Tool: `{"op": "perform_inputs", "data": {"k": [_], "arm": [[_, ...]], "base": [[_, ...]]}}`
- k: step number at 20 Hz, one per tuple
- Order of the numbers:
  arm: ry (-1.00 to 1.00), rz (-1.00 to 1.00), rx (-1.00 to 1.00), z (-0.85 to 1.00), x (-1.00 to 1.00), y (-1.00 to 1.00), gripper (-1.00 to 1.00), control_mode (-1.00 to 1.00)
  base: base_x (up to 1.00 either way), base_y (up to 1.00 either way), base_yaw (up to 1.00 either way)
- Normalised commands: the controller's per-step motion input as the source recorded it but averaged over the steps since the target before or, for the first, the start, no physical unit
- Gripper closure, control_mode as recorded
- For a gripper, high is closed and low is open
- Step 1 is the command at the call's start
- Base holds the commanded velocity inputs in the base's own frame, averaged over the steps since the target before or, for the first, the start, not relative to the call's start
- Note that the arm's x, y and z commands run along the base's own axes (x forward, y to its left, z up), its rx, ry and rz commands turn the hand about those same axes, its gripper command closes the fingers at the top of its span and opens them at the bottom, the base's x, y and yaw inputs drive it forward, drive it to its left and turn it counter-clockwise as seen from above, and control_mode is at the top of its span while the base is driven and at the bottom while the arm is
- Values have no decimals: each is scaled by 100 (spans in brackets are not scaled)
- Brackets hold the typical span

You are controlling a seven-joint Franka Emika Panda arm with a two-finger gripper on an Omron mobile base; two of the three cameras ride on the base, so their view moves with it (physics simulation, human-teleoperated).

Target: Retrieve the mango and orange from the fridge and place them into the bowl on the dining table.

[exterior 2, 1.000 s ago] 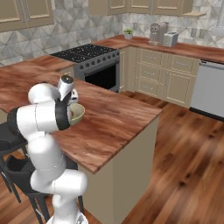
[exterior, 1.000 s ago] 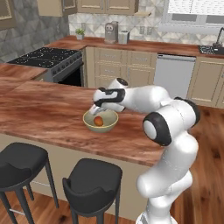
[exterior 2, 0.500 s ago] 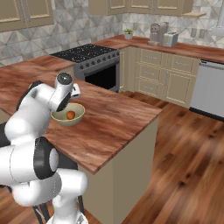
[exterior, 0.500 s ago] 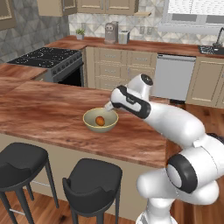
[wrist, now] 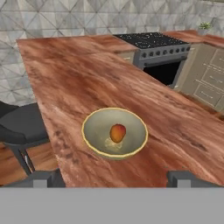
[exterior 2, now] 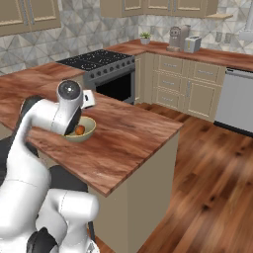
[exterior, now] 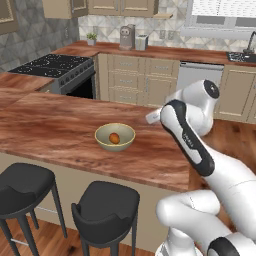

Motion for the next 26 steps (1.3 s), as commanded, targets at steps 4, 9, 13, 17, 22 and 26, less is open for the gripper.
{"op": "perform_inputs", "data": {"k": [4, 9, 13, 17, 22, 26], "arm": [[0, -4, 0, 68, -100, -47, -100, -100], [0, -1, 0, 39, -100, -13, -100, -100], [0, -3, -2, 22, -100, 0, -100, -100], [-4, -9, -4, 2, -98, 0, -100, -100], [-11, -20, -4, 0, -74, -1, -100, -100], [-1, -21, -1, 0, -41, -1, -100, -100]], "base": [[0, 0, 0], [0, 0, 0], [0, 0, 0], [0, 0, 0], [0, 0, 0], [0, 0, 0]]}}
